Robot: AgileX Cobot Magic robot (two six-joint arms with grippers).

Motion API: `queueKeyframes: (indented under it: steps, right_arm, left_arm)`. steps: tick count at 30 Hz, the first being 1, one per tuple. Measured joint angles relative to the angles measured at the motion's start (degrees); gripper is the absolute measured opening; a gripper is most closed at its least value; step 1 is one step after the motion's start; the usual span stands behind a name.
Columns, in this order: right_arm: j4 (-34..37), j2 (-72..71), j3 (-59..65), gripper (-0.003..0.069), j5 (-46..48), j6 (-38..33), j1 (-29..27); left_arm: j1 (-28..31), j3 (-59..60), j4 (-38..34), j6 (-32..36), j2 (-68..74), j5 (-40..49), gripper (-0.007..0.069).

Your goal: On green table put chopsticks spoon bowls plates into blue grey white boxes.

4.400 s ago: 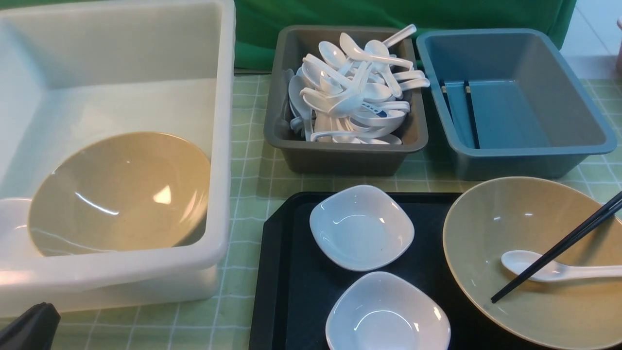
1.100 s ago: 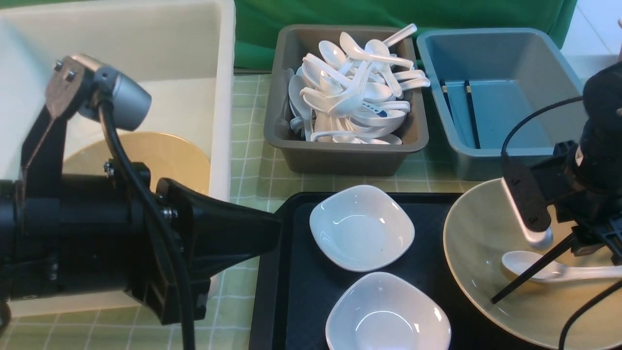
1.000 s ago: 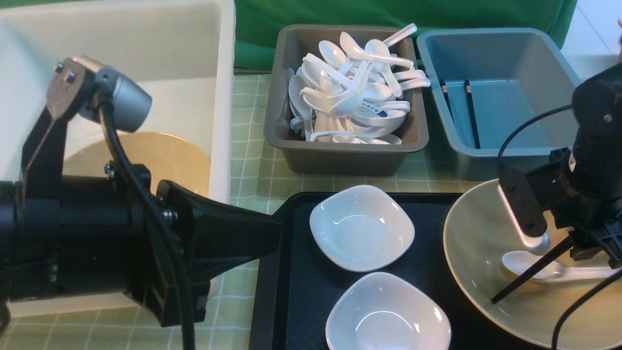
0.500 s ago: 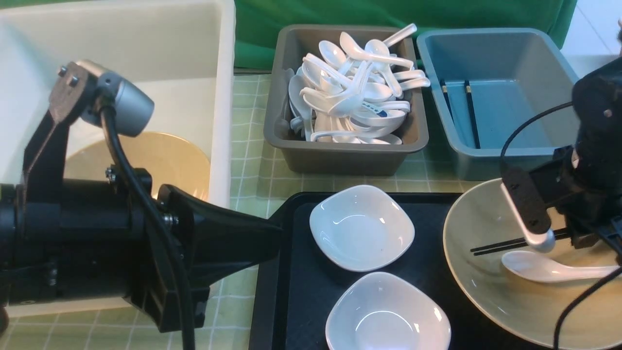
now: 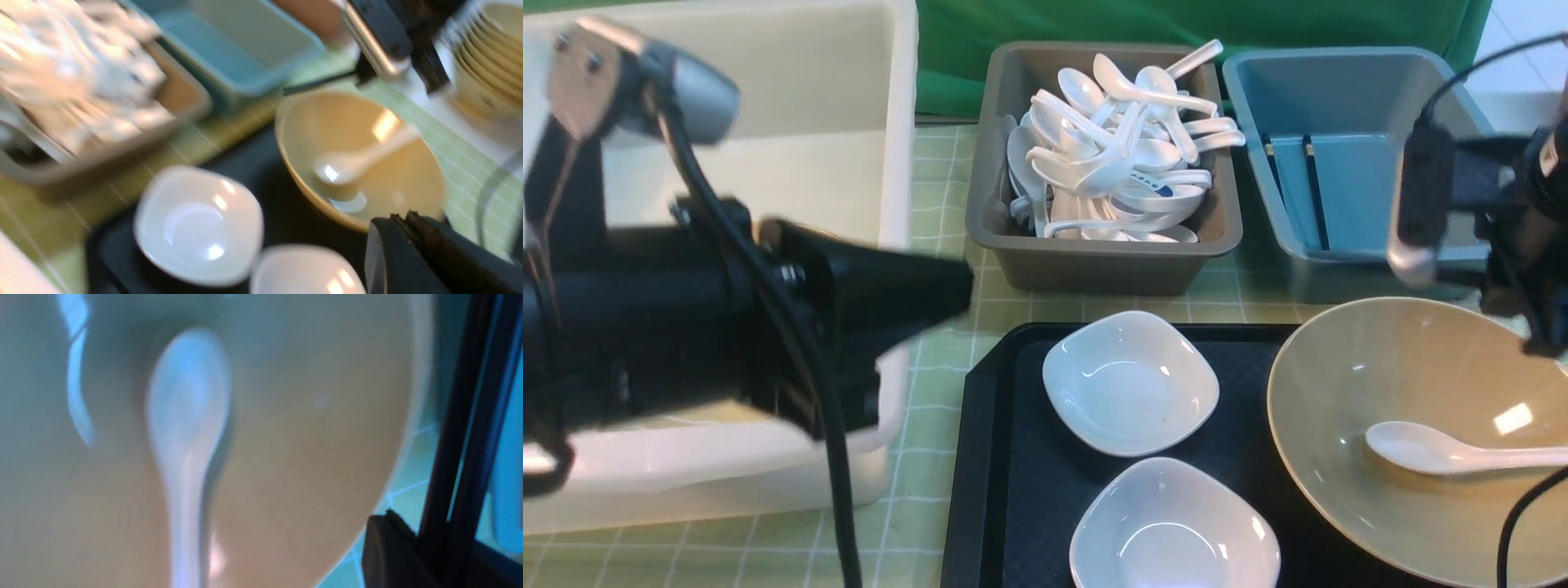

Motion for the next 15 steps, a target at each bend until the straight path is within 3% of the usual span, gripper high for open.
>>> queueKeyframes:
  steps: [7, 15]
  right_arm:
    - [7.3, 6.1, -8.6, 0.0092, -14.4, 26.5, -5.0]
    - [21.0, 20.4, -24.0, 0.0092, -25.5, 36.6, -11.7]
  left_arm:
    - [0.0, 0.0, -0.4, 2.6, 0.4, -3.9, -0.0002]
    - [0.0, 0.0, -0.4, 2.8, 0.4, -3.5, -0.0002]
